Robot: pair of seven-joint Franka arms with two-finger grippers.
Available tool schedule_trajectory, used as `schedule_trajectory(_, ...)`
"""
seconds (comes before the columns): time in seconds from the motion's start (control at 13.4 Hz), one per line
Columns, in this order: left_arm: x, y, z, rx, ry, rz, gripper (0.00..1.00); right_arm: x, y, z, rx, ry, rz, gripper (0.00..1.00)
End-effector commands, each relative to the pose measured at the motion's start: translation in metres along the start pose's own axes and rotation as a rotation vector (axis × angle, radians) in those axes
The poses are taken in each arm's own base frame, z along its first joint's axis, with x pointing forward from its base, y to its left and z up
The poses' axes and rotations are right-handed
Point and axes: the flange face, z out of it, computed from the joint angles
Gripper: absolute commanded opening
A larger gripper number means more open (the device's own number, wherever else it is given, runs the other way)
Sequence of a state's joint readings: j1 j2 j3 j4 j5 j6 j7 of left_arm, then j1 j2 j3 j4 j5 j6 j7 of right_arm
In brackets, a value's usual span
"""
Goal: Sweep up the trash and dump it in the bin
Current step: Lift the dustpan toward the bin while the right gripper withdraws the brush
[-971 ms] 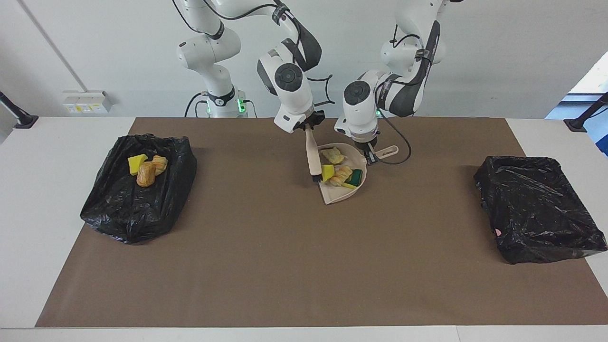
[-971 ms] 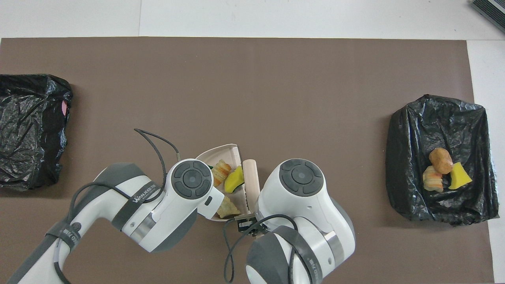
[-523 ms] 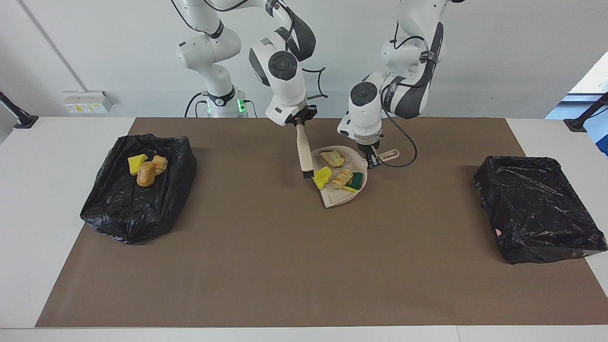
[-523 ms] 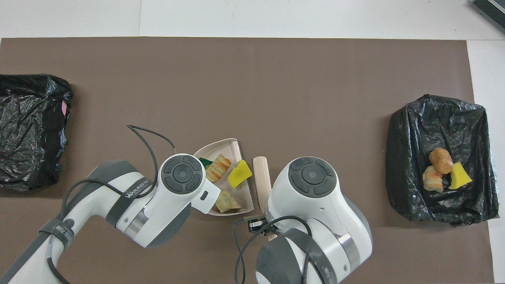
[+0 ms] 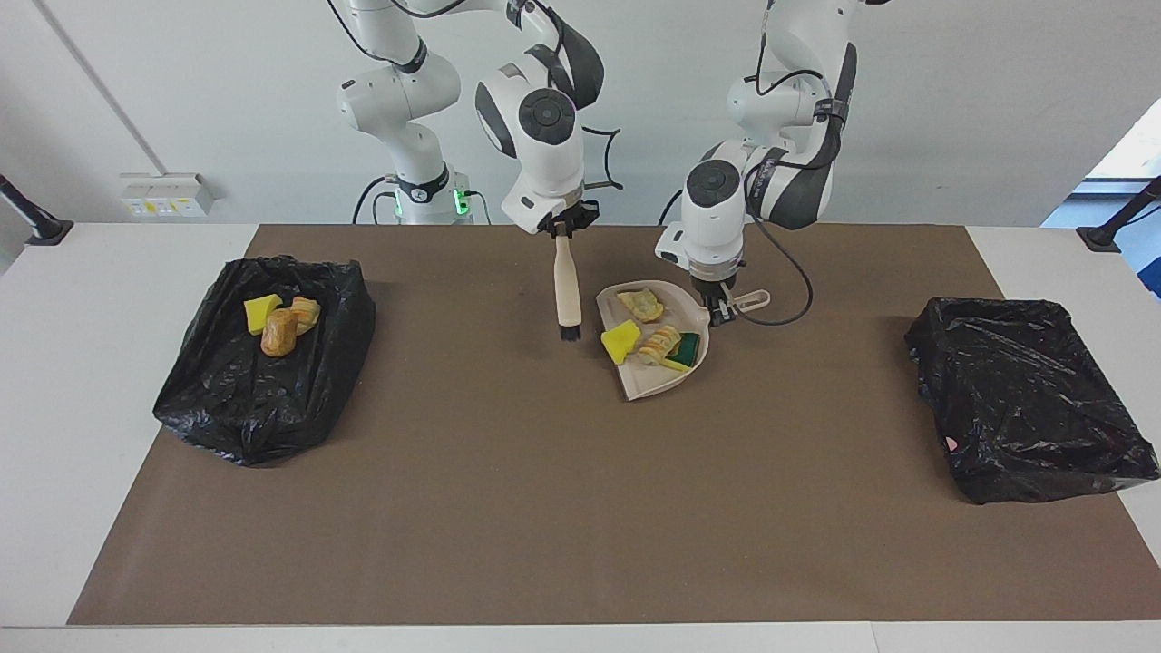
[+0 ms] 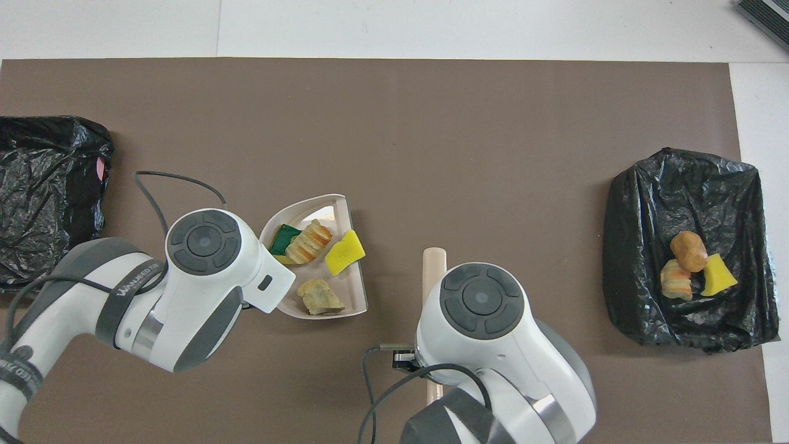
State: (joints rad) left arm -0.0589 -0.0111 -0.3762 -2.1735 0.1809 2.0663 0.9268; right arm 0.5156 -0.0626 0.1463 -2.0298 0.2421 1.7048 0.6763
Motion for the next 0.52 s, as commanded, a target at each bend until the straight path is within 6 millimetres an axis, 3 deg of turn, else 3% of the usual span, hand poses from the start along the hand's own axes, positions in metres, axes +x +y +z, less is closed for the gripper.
schedule_trajectory(0.0, -0.047, -0.008, -0.029, 0.021, 0.021, 0.044, 0.0, -0.028, -0.003, 0.013, 0.069, -0.004, 0.005, 0.0)
schedule_trajectory(0.15, -0.092, -0.02, -0.037, 0.012, 0.032, 0.03, 0.0, -0.052, -0.019, 0.049, 0.035, -0.009, -0.038, 0.0)
schedule_trajectory(0.45, -0.177, -0.065, -0.061, 0.026, 0.06, -0.015, 0.0, -0.061, -0.008, 0.095, 0.01, -0.003, -0.049, 0.0)
